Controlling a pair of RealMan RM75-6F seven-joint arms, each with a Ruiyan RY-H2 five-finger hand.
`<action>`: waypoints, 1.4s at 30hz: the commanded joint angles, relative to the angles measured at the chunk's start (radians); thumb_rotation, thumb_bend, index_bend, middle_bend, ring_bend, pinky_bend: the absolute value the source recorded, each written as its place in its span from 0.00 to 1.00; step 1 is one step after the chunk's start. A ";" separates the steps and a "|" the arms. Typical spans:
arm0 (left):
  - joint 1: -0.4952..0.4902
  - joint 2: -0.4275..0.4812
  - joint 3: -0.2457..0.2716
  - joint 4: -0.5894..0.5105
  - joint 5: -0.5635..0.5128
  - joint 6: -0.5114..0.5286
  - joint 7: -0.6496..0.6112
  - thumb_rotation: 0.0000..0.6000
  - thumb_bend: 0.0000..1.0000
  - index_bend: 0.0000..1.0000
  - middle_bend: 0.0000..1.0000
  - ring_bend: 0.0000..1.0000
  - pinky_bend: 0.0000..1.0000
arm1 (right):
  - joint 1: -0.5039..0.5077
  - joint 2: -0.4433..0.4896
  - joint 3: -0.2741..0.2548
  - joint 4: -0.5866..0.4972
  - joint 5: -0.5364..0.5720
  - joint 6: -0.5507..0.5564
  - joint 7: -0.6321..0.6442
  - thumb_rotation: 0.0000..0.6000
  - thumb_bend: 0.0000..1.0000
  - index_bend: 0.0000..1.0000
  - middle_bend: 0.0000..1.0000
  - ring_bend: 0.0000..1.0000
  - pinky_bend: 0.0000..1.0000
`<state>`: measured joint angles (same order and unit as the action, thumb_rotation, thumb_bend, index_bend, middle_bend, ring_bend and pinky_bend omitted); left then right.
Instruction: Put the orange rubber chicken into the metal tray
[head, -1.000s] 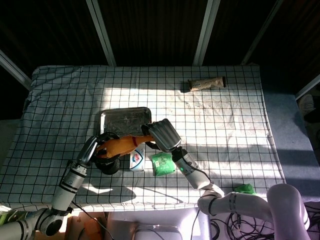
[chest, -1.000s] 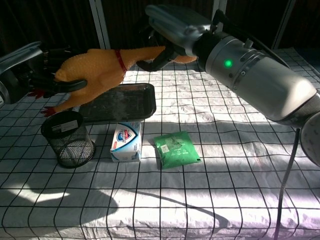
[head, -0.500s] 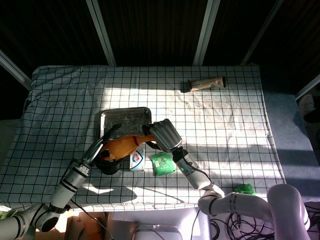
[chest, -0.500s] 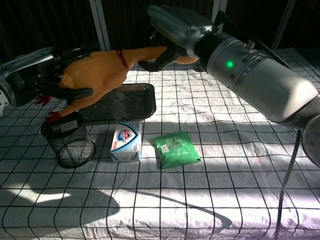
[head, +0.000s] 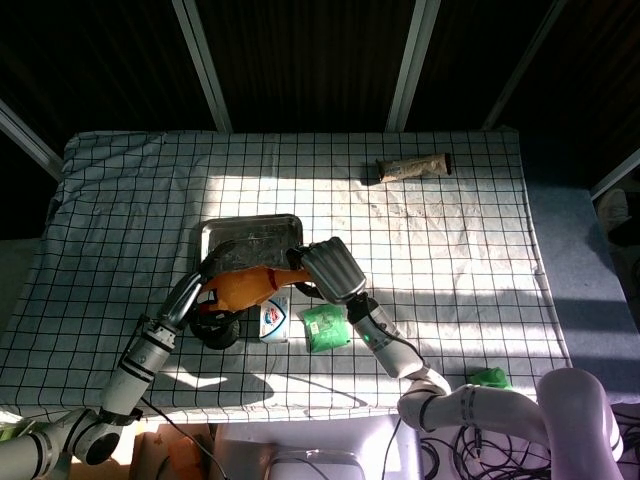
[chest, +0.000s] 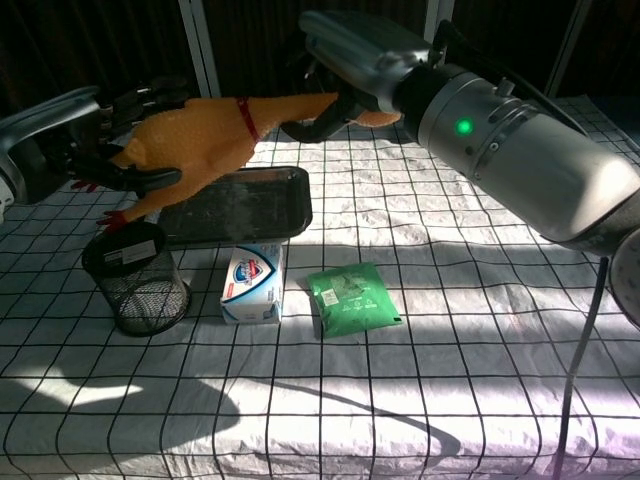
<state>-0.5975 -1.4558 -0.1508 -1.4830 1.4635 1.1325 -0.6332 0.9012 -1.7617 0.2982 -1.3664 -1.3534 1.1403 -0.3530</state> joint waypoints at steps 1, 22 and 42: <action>0.006 -0.014 -0.003 0.000 -0.002 0.020 0.031 1.00 0.22 0.00 0.00 0.00 0.00 | 0.000 0.001 -0.001 0.001 0.001 -0.003 0.001 1.00 0.45 0.90 0.68 0.74 0.89; 0.033 -0.104 -0.085 -0.007 -0.139 0.083 0.177 1.00 0.74 0.78 0.92 0.82 0.97 | -0.003 0.006 0.002 0.003 0.001 0.004 0.015 1.00 0.45 0.90 0.68 0.74 0.88; 0.041 -0.147 -0.073 0.040 -0.040 0.165 0.210 1.00 0.77 0.84 1.00 0.88 0.76 | -0.009 0.010 0.000 0.003 0.001 0.005 0.033 1.00 0.45 0.90 0.68 0.74 0.88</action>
<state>-0.5563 -1.6000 -0.2253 -1.4460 1.4221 1.2960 -0.4267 0.8924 -1.7519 0.2979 -1.3636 -1.3522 1.1456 -0.3203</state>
